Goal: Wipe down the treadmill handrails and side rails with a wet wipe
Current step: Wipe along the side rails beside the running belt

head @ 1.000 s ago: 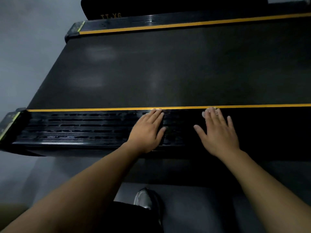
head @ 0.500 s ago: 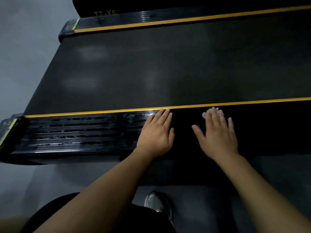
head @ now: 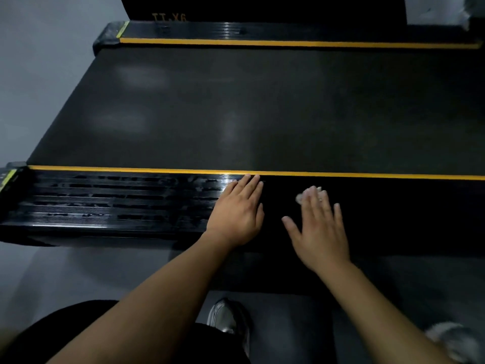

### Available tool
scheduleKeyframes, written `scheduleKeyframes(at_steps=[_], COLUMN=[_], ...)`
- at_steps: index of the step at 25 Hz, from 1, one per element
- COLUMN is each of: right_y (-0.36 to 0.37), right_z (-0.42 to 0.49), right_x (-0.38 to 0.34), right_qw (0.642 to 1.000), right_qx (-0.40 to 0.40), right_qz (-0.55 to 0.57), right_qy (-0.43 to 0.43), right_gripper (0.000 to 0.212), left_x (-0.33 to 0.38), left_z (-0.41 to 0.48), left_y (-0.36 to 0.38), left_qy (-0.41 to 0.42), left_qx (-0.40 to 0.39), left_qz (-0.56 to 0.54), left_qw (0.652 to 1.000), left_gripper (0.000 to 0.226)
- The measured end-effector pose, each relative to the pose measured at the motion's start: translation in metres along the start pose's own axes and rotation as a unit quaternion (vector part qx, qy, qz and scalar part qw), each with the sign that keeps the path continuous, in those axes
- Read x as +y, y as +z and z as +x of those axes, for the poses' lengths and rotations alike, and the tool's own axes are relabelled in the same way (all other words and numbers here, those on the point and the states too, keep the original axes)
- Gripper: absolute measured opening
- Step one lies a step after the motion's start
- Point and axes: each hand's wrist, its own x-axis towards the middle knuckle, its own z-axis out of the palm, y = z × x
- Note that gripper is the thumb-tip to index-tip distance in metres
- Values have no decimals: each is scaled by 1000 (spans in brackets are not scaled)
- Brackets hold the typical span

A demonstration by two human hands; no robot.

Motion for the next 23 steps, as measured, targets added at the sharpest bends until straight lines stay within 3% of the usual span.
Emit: scheduleKeyframes(at_steps=[2, 4, 9, 11, 15, 20, 23], right_y=[13, 18, 18, 22, 34, 27, 34], right_z=[2, 3, -17, -18, -25, -47, -48], right_x=[-31, -32, 23, 0, -51, 31, 5], right_qw=[995, 991, 996, 996, 991, 992, 991], right_qx=[22, 29, 83, 90, 91, 126, 133], right_qz=[-12, -33, -18, 11, -15, -8, 6], right_qy=[-92, -128, 3, -5, -102, 13, 5], right_gripper=[81, 75, 79, 81, 82, 75, 80], left_x=[0, 0, 0, 1, -1, -2, -1], left_z=[-1, 0, 1, 1, 0, 1, 1], left_y=[-1, -2, -2, 1, 3, 2, 4], left_qy=[-1, 0, -5, -5, -5, -3, -4], left_qx=[-4, -4, 1, 7, 17, 18, 25], left_qz=[-1, -2, 11, 13, 3, 12, 8], left_qw=[1000, 1000, 1000, 1000, 1000, 1000, 1000], left_gripper=[66, 67, 64, 63, 62, 60, 60])
